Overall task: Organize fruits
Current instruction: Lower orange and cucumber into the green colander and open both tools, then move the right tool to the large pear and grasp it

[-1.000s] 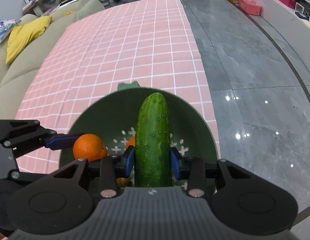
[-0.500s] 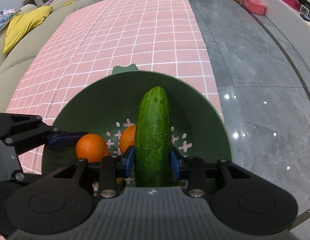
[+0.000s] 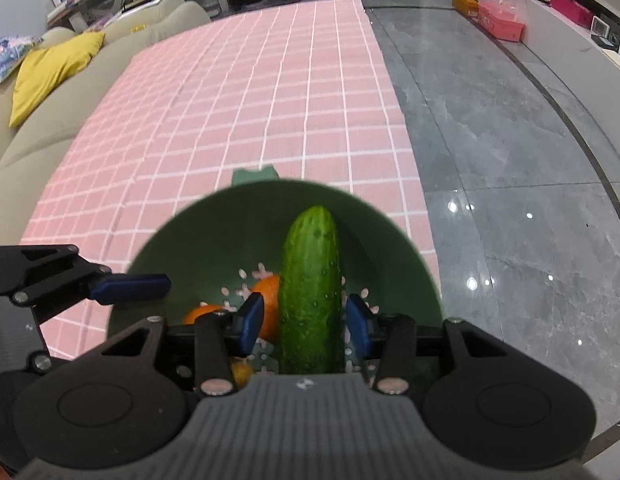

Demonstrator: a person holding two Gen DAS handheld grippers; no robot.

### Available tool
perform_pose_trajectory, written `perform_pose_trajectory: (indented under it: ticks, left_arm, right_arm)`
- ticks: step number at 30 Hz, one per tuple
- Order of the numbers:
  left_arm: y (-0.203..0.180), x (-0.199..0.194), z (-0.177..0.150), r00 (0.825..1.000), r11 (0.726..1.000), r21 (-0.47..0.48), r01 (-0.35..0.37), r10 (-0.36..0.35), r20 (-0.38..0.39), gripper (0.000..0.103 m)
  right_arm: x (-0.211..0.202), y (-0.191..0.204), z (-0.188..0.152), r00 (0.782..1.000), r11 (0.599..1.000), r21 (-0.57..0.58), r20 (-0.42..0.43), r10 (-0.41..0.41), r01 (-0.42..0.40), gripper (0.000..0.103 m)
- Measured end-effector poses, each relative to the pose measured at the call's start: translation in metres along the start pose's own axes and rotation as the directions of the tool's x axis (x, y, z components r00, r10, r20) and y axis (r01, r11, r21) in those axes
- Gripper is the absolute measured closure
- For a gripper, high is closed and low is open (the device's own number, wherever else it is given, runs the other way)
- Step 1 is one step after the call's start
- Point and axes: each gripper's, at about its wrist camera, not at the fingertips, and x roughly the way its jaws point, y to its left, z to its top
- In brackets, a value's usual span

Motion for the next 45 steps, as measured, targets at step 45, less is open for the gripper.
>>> perform_pose_trajectory:
  ticks: [45]
  left_arm:
    - [0.082, -0.134, -0.192, 0.990, 0.922, -0.372, -0.110, 0.135, 0.043, 0.035]
  right_arm:
    - [-0.111, 0.096, -0.138, 0.997, 0.994, -0.109, 0.078, 0.022, -0.014, 0.052]
